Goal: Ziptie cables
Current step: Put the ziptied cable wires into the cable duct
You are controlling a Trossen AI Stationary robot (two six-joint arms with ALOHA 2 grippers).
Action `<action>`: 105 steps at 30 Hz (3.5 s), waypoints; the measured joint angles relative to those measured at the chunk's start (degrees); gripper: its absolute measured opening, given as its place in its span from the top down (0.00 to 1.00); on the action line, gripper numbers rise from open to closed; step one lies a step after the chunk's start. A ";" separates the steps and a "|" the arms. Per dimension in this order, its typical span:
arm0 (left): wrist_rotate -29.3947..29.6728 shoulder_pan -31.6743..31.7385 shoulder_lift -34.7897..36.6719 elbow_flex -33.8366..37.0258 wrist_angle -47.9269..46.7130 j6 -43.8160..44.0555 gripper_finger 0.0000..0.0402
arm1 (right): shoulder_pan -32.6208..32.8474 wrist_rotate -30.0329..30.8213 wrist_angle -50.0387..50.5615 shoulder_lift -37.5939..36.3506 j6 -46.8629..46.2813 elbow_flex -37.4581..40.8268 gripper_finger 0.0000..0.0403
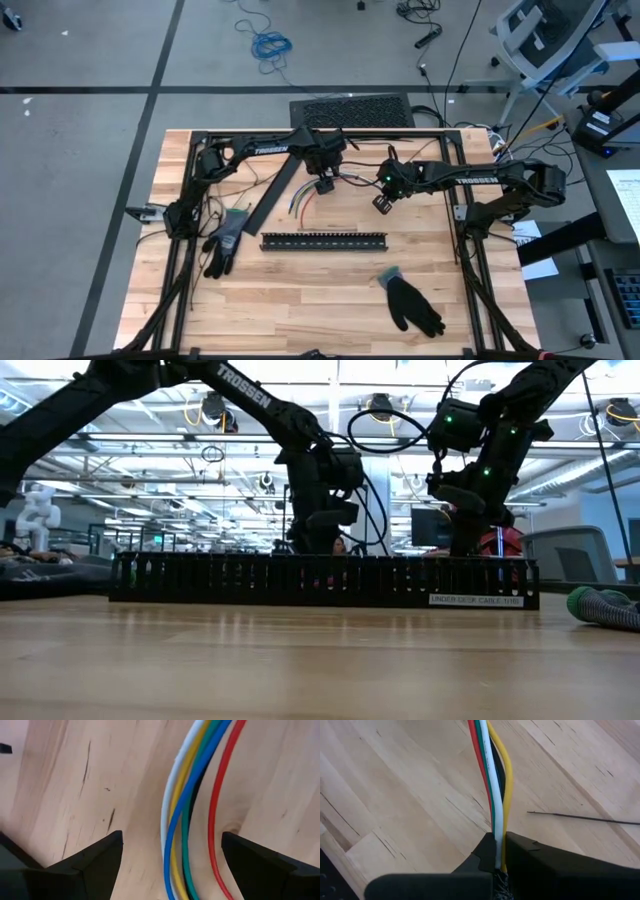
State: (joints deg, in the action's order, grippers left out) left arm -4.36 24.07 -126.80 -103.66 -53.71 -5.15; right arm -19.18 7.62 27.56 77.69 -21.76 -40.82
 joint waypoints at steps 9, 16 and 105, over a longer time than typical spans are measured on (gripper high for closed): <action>5.13 -1.33 -0.57 0.02 2.68 6.32 0.18 | -0.01 0.05 -0.08 0.00 0.14 0.00 0.99; -5.77 -0.84 -1.87 -0.09 -3.54 16.54 0.18 | -0.01 0.10 -1.07 0.00 0.28 0.00 0.99; -3.40 -7.71 3.63 13.66 -4.08 12.37 0.88 | 0.00 -0.04 5.71 -3.23 -1.17 0.00 0.99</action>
State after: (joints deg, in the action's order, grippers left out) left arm -7.76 16.36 -123.17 -90.00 -57.79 7.22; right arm -19.18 7.57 33.27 74.46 -22.93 -40.82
